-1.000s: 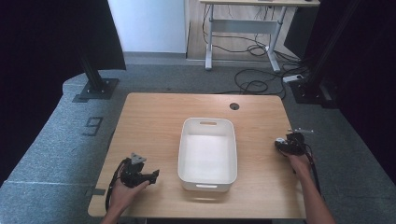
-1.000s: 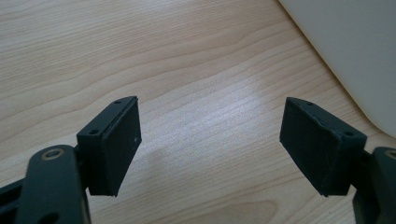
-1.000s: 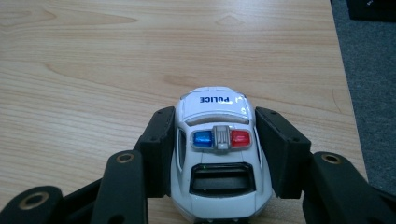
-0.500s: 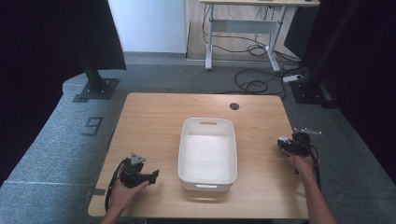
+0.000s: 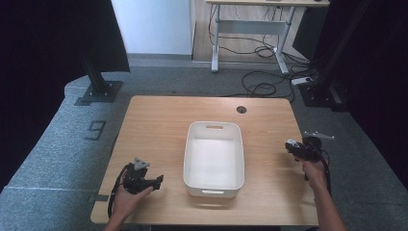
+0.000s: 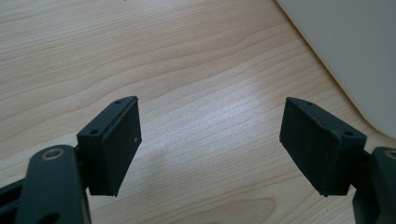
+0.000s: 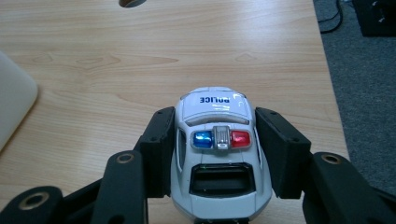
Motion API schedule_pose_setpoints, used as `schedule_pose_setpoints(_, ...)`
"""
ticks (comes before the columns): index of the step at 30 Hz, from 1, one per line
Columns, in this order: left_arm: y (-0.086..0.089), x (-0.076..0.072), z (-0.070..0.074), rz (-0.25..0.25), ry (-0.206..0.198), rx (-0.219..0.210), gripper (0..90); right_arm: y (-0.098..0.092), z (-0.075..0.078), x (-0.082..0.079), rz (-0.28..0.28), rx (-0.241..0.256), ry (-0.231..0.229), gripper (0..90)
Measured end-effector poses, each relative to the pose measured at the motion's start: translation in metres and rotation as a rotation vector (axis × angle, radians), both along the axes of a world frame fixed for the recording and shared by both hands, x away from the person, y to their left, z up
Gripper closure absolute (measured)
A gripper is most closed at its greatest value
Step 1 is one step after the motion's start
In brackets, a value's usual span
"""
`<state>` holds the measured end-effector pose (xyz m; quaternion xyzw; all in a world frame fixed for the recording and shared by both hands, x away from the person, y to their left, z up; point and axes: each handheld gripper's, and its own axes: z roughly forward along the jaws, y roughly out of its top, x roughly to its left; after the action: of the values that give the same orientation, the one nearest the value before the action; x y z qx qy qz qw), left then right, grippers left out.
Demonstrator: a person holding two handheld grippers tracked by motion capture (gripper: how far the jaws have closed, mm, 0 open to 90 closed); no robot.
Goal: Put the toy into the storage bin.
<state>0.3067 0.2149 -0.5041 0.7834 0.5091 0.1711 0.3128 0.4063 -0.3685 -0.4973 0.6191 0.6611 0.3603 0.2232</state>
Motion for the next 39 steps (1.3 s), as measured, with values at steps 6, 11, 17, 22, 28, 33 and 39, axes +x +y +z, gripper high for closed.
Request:
schedule_pose_setpoints(6,0.001,0.000,0.000,0.002,0.000,-0.001,21.4,0.008,0.004,-0.004,0.018,-0.010,-0.002,50.0)
schedule_pose_setpoints(11,0.001,0.000,0.000,0.001,-0.001,-0.002,21.4,0.010,0.010,-0.009,0.025,-0.001,-0.015,49.9)
schedule_pose_setpoints(17,0.001,0.000,0.000,0.002,0.001,-0.002,21.5,0.013,0.014,-0.013,0.030,0.001,-0.025,50.0)
schedule_pose_setpoints(22,0.002,0.000,0.000,0.003,0.002,-0.005,21.6,0.017,0.020,-0.017,0.041,0.008,-0.039,50.0)
schedule_pose_setpoints(28,0.002,-0.001,0.001,0.002,0.002,-0.004,21.6,0.021,0.024,-0.019,0.055,0.016,-0.050,50.0)
schedule_pose_setpoints(33,0.002,-0.001,0.000,0.002,0.006,-0.003,21.6,0.025,0.026,-0.020,0.063,0.012,-0.048,49.9)
schedule_pose_setpoints(39,0.002,-0.001,0.000,-0.001,0.008,-0.003,21.6,0.029,0.030,-0.021,0.076,0.016,-0.058,49.9)
